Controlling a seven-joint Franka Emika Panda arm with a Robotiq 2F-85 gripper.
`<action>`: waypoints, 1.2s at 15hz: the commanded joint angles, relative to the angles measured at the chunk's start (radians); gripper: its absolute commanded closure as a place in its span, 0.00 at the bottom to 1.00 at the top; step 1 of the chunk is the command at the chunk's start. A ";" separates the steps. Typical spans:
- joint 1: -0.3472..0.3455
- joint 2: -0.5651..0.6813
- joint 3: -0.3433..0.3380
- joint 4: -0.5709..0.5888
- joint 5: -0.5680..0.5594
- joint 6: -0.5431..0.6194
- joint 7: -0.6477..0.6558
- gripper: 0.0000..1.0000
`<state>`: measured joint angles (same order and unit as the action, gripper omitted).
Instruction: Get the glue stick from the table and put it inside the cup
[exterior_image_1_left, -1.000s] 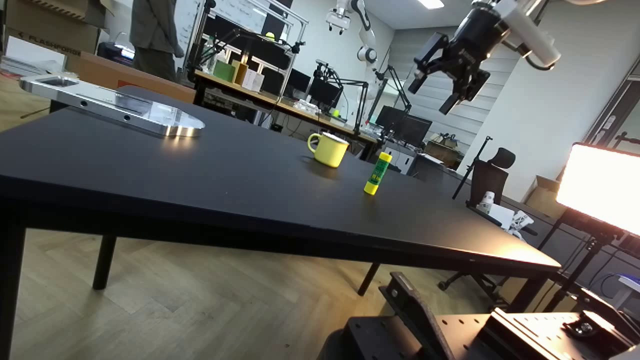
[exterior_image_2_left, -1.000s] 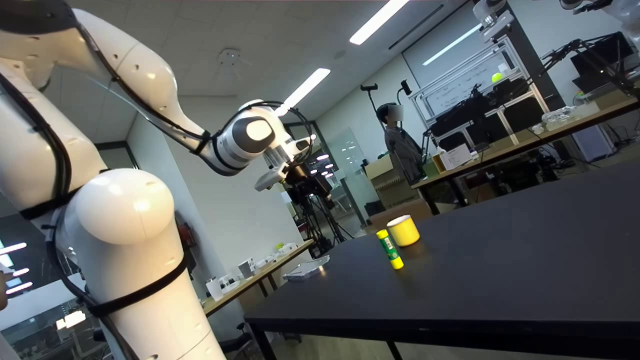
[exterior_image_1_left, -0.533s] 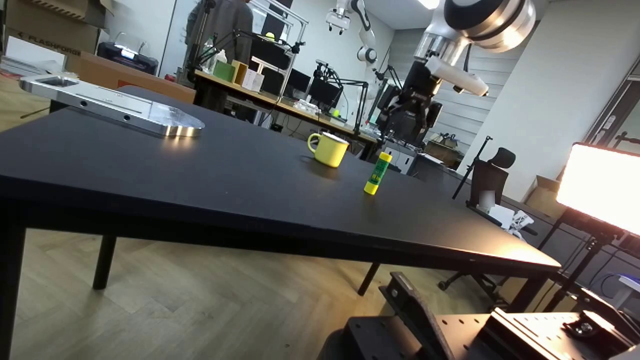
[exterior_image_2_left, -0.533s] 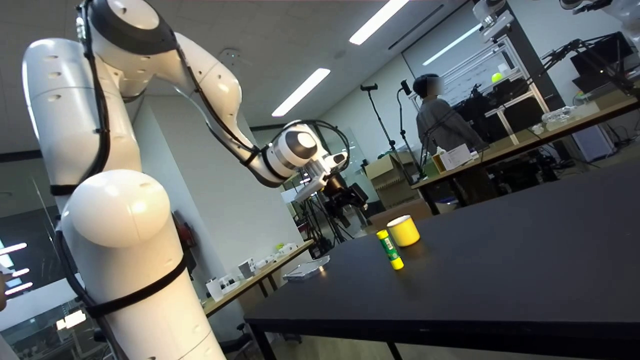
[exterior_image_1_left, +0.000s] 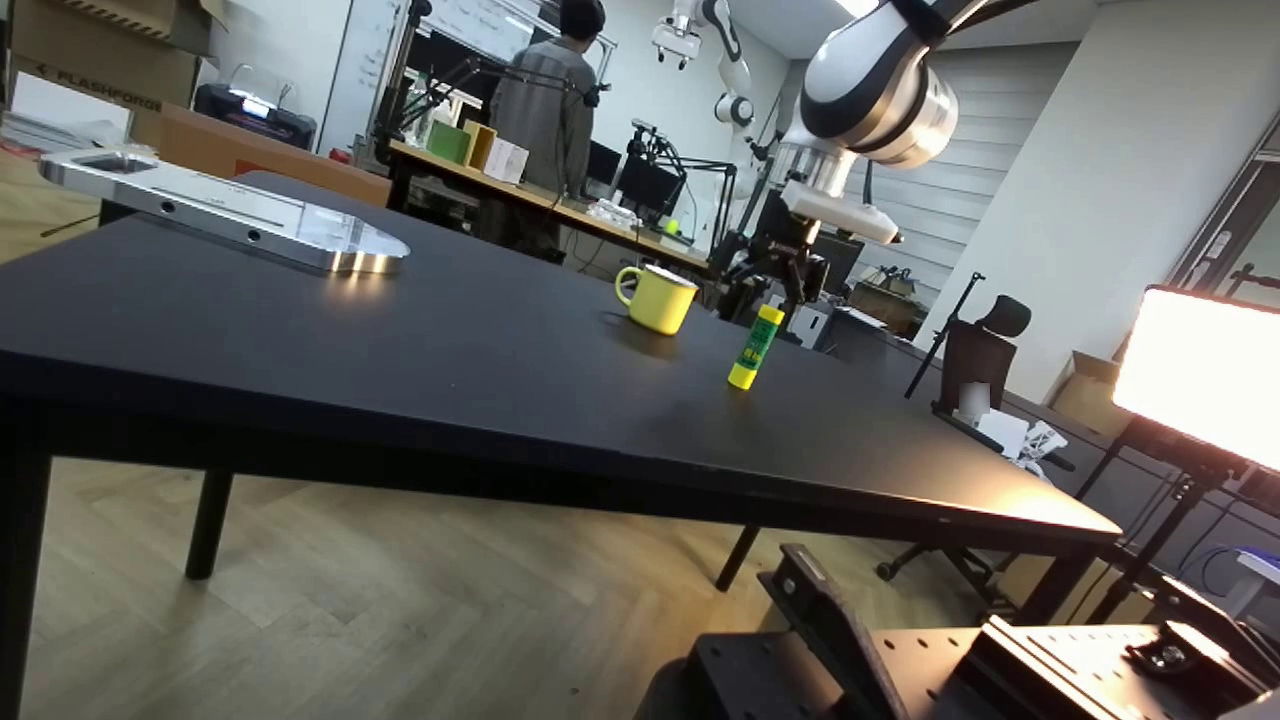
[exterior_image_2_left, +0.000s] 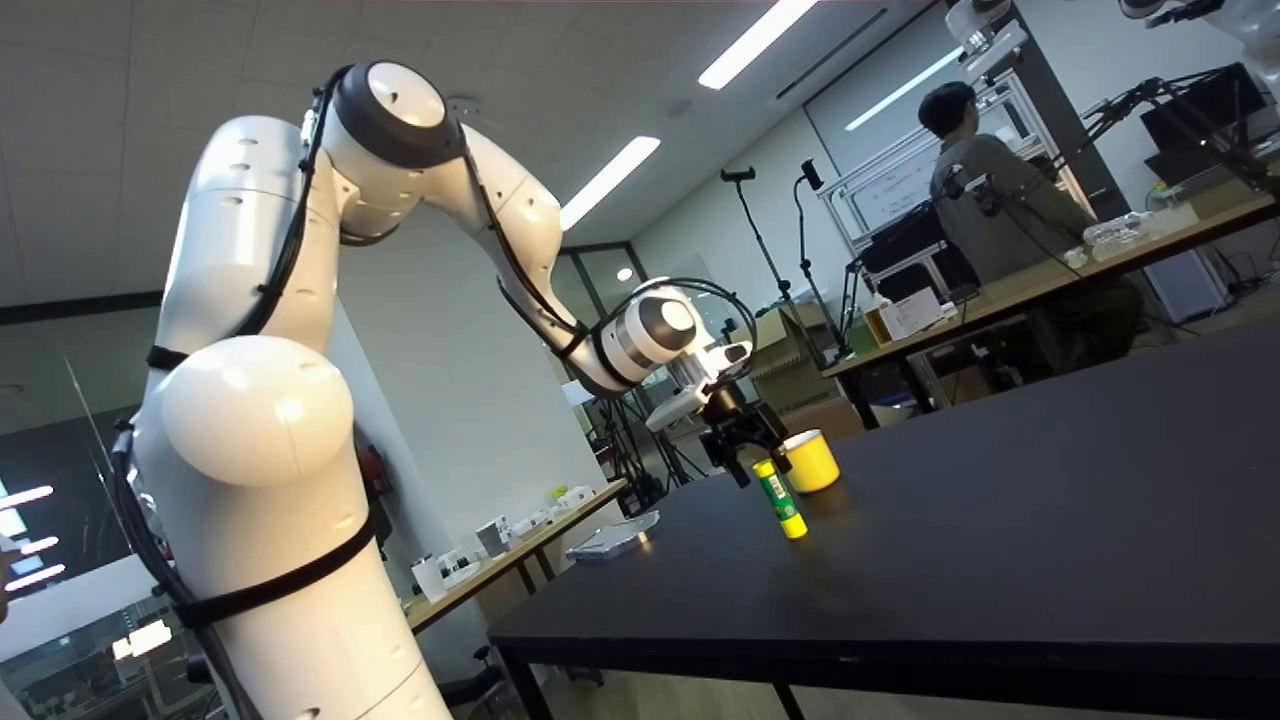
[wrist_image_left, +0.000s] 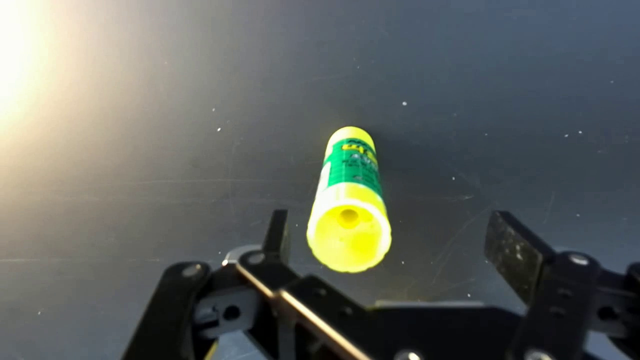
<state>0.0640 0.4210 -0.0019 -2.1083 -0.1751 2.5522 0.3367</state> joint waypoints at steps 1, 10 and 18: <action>0.033 0.066 -0.041 0.105 0.037 -0.120 0.022 0.05; -0.003 0.089 -0.055 0.213 0.141 -0.329 0.005 0.73; -0.037 0.061 -0.030 0.215 0.321 -0.316 -0.015 0.91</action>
<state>0.0358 0.5023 -0.0482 -1.9165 0.1040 2.2250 0.3207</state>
